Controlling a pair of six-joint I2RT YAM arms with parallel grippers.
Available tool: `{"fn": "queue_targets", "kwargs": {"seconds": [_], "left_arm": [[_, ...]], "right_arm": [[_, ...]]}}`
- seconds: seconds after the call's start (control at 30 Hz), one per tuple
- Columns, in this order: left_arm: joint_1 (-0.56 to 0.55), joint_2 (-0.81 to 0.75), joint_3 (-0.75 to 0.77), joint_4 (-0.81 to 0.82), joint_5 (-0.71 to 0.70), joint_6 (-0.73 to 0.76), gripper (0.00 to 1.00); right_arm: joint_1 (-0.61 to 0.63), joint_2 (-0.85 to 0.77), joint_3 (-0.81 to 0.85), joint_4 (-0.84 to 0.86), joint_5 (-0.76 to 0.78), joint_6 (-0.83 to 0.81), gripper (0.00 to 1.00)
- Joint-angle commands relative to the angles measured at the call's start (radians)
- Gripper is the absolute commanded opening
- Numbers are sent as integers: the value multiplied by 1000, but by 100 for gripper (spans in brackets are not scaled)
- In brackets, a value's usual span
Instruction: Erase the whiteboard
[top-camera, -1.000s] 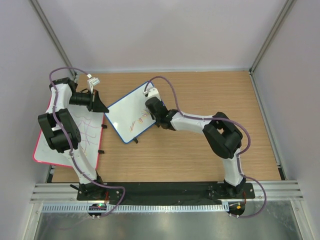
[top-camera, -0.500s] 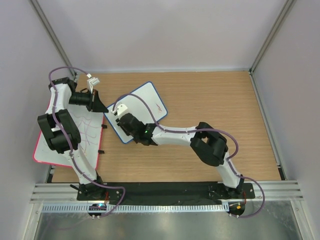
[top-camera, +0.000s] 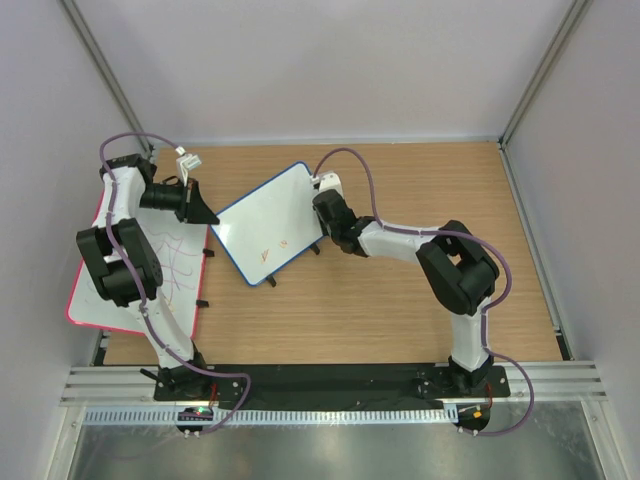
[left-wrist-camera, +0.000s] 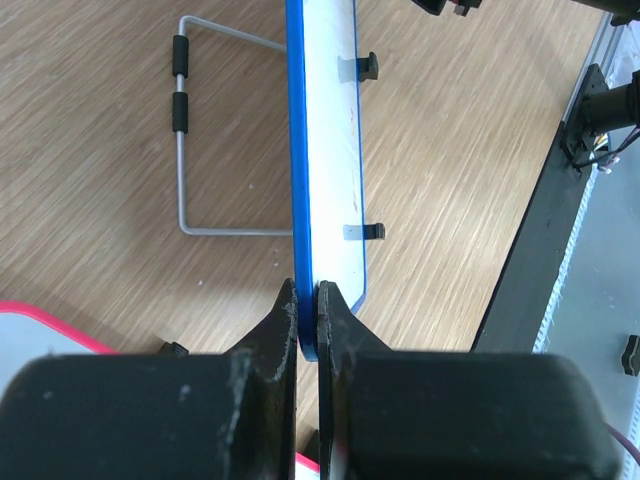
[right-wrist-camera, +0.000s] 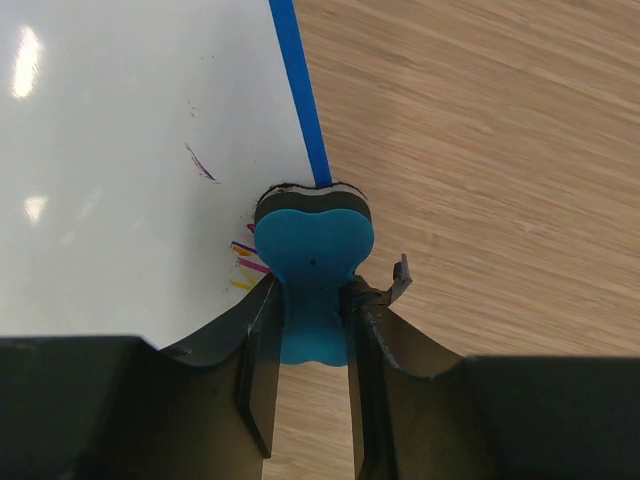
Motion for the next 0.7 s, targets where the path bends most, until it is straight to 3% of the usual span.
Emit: {"fn": "queue_targets", "kwargs": {"seconds": [0.0,0.23,0.5,0.67], "left_arm": [[-7,-42,12,-38,-26,59,0],[-5,-50,3,-38,-31,63,0],[-7,-56,-5,-40,-34,70,0],[-7,-53,1,-45,-28,74,0]], "right_arm": [[24,-29,7,-8,16,4,1],[72,-7,102,-25,8,-25,1],[35,66,373,-147,15,-116,1],[7,106,377,-166,4,-116,1]]}}
